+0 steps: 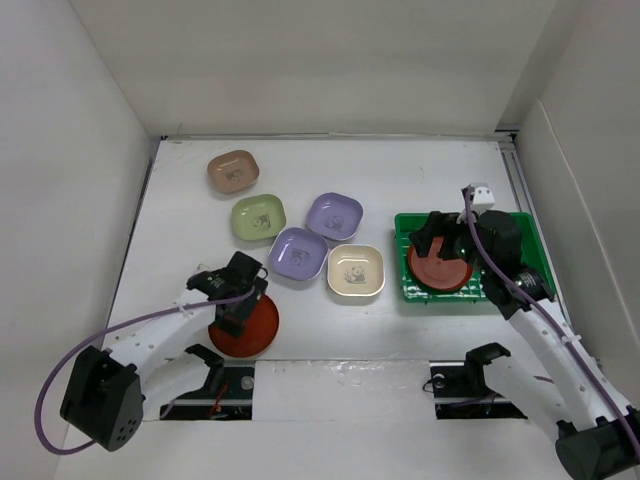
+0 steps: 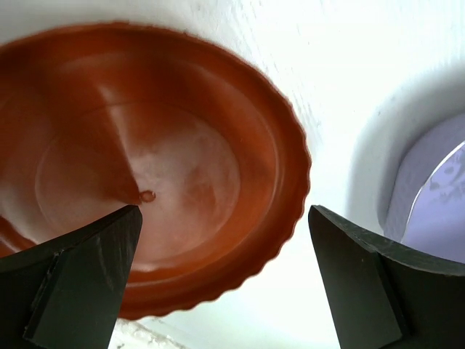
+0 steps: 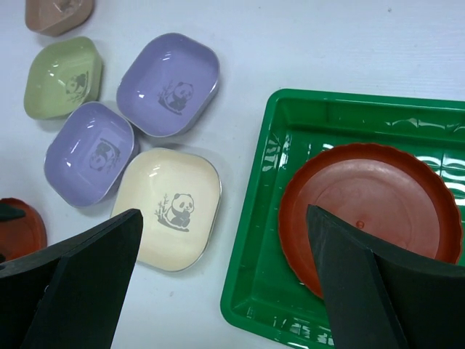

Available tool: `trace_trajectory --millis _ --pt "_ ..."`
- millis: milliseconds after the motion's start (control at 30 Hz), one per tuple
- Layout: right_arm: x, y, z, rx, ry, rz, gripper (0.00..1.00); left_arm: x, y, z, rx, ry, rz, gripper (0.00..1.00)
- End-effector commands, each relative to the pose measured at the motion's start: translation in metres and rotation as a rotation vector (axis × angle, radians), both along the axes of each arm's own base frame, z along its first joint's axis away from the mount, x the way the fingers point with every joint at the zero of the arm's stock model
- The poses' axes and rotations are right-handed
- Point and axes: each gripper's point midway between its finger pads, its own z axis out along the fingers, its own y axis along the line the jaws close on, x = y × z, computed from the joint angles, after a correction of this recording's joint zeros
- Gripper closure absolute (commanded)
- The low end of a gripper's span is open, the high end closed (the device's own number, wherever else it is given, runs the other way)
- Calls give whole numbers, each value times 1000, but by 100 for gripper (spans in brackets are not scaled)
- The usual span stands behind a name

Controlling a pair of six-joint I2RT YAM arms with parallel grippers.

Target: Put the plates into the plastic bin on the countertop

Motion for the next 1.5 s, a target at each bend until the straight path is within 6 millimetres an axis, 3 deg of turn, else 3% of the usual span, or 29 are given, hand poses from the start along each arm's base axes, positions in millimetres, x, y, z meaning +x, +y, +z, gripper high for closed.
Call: trace_trajectory --millis 0,167,333,500,600,700,800,967,1067,1100,1267,1400,1467 --pt "3 7 24 24 -90 38 0 16 14 11 93 -37 72 0" --pt "1 9 24 30 -98 47 0 39 15 21 148 -79 82 0" --pt "0 8 22 27 -89 47 0 47 27 12 198 -45 104 0" --pt "-1 9 25 28 -100 47 0 49 33 -2 238 -34 116 24" --pt "-4 11 27 31 -109 56 0 50 37 -6 256 -25 128 30" --pt "-3 11 32 34 -117 56 0 55 46 -15 252 -8 142 52" --pt "-4 13 32 37 -117 65 0 56 56 -28 240 22 154 66" --pt "-4 13 32 37 -117 65 0 55 59 -40 245 54 153 80" --pt "-5 14 32 40 -116 74 0 59 64 -39 253 52 174 100" --pt "-5 14 32 40 -116 74 0 57 65 -41 261 65 160 100" --pt "-7 26 37 67 -130 139 0 72 75 -19 307 30 163 100" --pt "-16 47 46 101 -172 258 0 92 74 27 345 -101 112 100" --pt "-18 51 50 106 -184 275 0 111 60 65 343 -229 22 100"
